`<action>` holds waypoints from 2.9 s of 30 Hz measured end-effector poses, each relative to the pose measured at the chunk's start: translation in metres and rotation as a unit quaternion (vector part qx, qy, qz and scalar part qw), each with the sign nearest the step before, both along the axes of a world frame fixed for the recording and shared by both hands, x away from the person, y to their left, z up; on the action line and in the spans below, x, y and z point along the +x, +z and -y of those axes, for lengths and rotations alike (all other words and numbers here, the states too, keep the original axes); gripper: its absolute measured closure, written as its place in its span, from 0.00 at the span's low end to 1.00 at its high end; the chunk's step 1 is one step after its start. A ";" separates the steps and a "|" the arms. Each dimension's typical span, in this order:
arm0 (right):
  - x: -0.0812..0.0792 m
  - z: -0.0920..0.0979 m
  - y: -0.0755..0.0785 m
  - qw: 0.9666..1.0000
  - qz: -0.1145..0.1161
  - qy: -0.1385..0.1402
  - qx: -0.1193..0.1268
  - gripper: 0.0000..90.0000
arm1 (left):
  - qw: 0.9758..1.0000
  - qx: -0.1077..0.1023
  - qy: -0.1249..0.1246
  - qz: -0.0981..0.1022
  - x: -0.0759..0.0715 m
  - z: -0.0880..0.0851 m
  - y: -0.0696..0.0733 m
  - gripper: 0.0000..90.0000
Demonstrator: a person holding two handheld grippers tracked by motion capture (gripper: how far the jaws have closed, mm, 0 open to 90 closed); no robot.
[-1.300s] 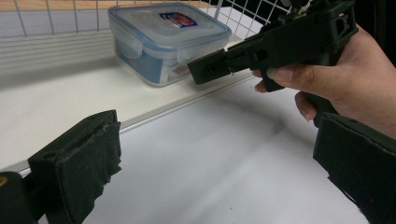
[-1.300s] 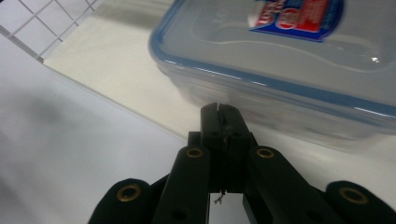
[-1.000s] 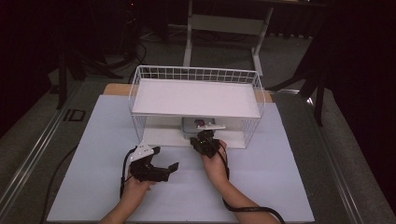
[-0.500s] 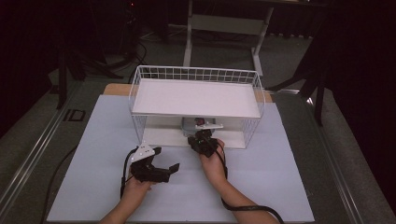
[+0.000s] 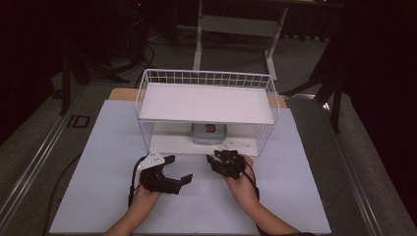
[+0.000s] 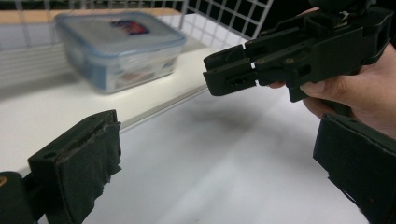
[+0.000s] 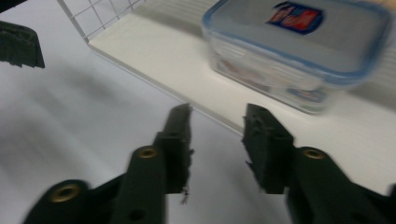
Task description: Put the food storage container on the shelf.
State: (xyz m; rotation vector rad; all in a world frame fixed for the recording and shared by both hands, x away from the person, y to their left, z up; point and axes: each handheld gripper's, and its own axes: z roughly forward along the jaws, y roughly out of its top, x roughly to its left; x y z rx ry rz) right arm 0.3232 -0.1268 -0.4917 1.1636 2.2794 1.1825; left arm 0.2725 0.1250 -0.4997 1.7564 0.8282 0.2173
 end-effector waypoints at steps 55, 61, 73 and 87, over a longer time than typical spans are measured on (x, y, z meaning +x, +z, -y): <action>-0.071 0.117 0.004 0.997 0.038 0.028 0.058 0.17 | 1.000 0.010 -0.013 -0.005 -0.041 -0.058 0.007 0.02; -0.074 0.127 0.001 0.997 0.048 0.024 0.058 0.17 | 1.000 0.008 -0.017 -0.006 -0.041 -0.055 0.002 0.02; -0.064 0.140 -0.012 0.998 0.028 0.025 0.060 0.16 | 1.000 0.006 -0.008 -0.005 -0.037 -0.057 -0.008 0.02; -0.051 0.141 -0.032 0.999 0.018 0.035 0.037 0.17 | 1.000 0.001 0.014 0.002 -0.040 -0.064 -0.009 0.02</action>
